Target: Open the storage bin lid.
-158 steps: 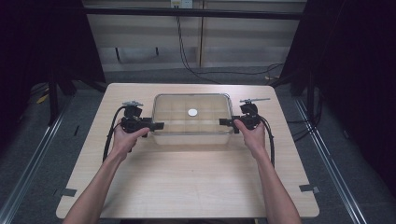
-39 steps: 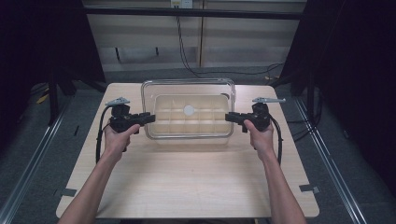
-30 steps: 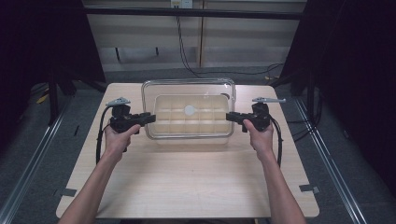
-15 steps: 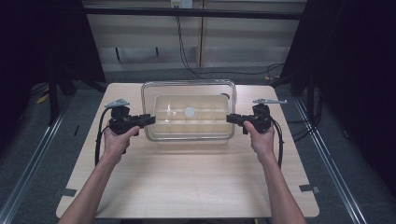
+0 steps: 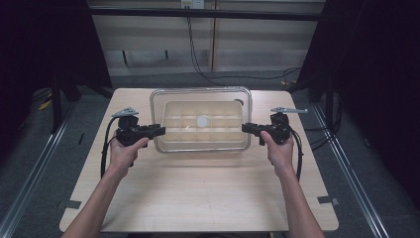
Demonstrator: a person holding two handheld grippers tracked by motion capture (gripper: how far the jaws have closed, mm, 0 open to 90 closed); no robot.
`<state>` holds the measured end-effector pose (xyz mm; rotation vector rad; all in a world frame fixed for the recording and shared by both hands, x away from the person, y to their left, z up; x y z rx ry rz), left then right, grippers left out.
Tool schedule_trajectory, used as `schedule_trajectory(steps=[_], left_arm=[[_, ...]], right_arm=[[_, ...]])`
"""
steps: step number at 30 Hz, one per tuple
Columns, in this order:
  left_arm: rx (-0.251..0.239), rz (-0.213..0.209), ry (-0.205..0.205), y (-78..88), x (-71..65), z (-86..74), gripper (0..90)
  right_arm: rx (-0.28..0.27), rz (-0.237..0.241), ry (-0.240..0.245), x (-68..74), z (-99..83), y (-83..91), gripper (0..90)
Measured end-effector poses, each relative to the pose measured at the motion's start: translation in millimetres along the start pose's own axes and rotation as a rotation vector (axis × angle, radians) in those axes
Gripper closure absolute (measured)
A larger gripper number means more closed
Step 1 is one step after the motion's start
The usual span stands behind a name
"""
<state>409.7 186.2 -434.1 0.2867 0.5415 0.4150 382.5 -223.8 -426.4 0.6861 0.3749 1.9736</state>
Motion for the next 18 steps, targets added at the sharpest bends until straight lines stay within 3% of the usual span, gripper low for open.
schedule_trajectory(steps=[18], left_arm=[[0.053,-0.005,-0.015,1.6,-15.9,-12.2,63.4]], right_arm=[[0.018,-0.014,-0.022,5.0,-13.2,17.8,71.4]])
Point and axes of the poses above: each handheld gripper's, and its own axes: y roughly backward along the jaws, z roughly out of its top, x roughly to its left, the point moved 3 cm from there along -y, roughly forward along the jaws, and after that the axes turned 14 degrees about -z, right-handed, at the moved point
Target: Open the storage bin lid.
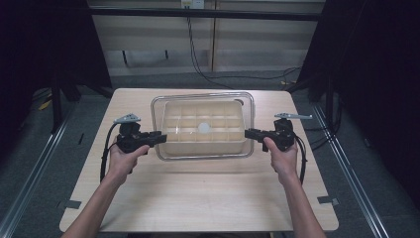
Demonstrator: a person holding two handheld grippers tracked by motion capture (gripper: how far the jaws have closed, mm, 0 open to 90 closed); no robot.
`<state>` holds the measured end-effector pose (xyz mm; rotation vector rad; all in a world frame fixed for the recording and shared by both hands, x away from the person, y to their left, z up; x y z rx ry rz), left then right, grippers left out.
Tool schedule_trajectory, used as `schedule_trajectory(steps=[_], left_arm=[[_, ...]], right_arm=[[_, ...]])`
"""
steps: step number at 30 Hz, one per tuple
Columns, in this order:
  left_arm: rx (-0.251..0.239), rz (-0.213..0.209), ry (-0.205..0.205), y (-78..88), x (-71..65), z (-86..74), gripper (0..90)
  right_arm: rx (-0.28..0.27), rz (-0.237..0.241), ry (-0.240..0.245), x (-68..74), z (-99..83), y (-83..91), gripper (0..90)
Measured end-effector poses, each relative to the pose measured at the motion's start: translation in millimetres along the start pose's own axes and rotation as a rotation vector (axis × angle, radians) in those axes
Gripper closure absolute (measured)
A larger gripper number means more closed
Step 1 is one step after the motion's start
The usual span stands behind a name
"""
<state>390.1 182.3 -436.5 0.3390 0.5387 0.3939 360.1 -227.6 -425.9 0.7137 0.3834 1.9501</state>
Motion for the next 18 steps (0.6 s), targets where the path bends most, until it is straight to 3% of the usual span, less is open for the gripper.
schedule_trajectory(steps=[11,18], left_arm=[[0.013,-0.002,-0.007,9.1,-5.5,-7.2,63.2],[0.019,0.004,0.012,15.5,-10.3,-15.7,63.2]], right_arm=[[0.014,0.003,0.018,10.0,-5.3,5.8,71.9],[0.027,0.012,0.015,15.6,-10.1,6.9,72.0]])
Point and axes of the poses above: each handheld gripper's, and its own axes: y roughly backward along the jaws, z roughly out of its top, x roughly to its left, the point moved 3 cm from there along -y, roughly forward along the jaws, and after that the axes turned 14 degrees about -z, right-handed, at the moved point
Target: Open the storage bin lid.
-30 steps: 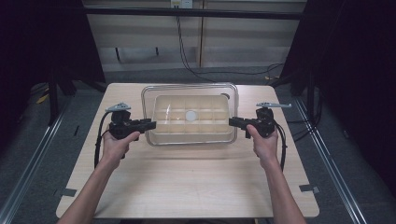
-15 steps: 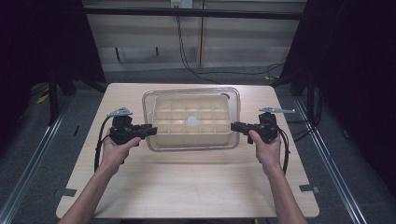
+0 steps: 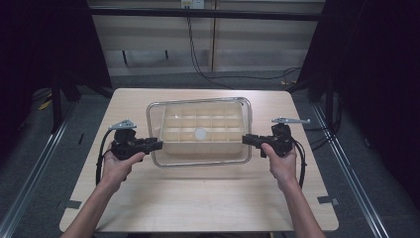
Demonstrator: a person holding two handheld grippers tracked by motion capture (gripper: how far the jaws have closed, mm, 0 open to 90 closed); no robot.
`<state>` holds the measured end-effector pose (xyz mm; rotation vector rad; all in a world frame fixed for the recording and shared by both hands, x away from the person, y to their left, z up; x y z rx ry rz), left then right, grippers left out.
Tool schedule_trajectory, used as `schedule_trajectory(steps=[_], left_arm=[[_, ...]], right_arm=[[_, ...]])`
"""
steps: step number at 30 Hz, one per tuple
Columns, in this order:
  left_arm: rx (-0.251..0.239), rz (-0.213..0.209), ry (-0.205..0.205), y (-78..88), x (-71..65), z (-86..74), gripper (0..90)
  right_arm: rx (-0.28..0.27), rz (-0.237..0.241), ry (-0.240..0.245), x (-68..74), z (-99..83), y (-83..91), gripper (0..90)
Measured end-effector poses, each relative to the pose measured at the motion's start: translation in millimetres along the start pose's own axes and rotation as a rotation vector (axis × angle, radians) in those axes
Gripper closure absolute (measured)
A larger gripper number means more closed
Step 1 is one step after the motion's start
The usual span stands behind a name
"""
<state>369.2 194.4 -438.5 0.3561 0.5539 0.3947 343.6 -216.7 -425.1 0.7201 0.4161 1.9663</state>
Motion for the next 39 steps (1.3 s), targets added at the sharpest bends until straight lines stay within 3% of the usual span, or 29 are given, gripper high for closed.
schedule_trajectory(steps=[4,12,14,23,31,39], left_arm=[[0.009,0.0,0.02,2.1,-2.6,-3.6,63.0],[0.024,-0.011,-0.008,7.1,-13.4,-8.3,63.4],[0.02,-0.013,0.008,6.5,-14.1,-10.3,63.5],[0.034,-0.026,0.004,8.8,-18.7,-20.2,63.9],[0.052,-0.038,0.016,11.5,-23.7,-27.0,64.1],[0.071,-0.044,0.032,13.6,-26.1,-32.3,64.1]], right_arm=[[-0.001,0.011,-0.012,2.3,-3.3,1.9,72.6],[0.004,0.015,-0.02,3.0,-10.4,7.3,72.3],[0.004,0.012,-0.021,4.5,-12.3,9.3,72.4],[0.024,-0.01,-0.035,10.4,-26.4,15.1,72.2],[0.027,-0.008,-0.034,14.7,-34.7,21.8,72.3],[0.037,-0.008,-0.062,19.4,-48.4,24.0,72.5]])
Point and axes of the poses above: each handheld gripper's, and its own axes: y roughly backward along the jaws, z roughly out of its top, x roughly to its left, the point moved 3 cm from there along -y, roughly forward along the jaws, and after that the axes turned 14 degrees about -z, right-handed, at the moved point
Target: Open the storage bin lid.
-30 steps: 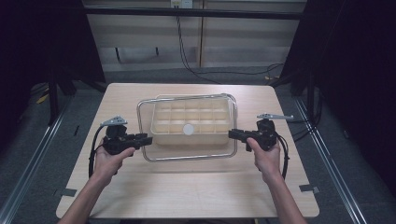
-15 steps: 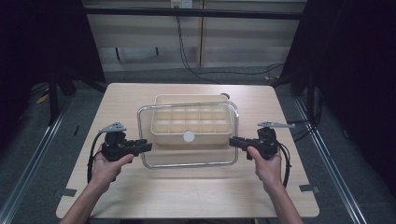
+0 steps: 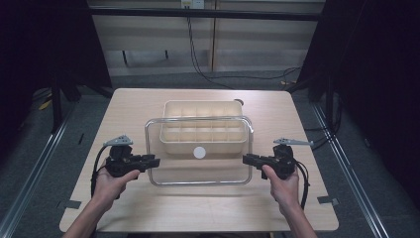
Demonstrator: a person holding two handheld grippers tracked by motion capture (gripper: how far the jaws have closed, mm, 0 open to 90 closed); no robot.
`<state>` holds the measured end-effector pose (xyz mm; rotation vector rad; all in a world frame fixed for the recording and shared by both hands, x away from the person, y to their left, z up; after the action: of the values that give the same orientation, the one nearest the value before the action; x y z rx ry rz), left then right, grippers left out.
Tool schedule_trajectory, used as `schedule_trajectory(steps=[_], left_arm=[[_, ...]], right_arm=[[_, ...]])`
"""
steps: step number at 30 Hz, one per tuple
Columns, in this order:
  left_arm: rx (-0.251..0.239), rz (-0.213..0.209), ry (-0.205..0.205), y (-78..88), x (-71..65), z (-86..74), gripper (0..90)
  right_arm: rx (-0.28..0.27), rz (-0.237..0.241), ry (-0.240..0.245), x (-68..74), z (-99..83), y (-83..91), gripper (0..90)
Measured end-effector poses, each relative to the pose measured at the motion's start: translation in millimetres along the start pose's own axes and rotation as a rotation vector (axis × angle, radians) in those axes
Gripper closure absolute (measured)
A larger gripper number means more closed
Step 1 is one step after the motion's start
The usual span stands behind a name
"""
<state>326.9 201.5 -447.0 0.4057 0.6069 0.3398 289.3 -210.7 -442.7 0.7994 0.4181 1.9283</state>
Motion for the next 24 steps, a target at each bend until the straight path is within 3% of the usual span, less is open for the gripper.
schedule_trajectory(steps=[9,24], left_arm=[[0.008,-0.015,-0.011,5.2,-9.4,-4.8,65.0],[0.041,-0.014,0.038,3.0,-17.3,-28.3,64.9]], right_arm=[[-0.001,0.005,-0.001,3.2,-8.5,7.6,72.4],[0.044,0.002,0.023,8.2,-28.5,13.9,72.5]])
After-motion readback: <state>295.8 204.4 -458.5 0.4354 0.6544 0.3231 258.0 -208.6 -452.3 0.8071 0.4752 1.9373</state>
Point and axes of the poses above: each handheld gripper's, and its own axes: y roughly backward along the jaws, z roughly out of its top, x roughly to its left, the point moved 3 cm from there along -y, roughly forward along the jaws, and after that the axes turned 14 degrees about -z, right-handed, at the moved point
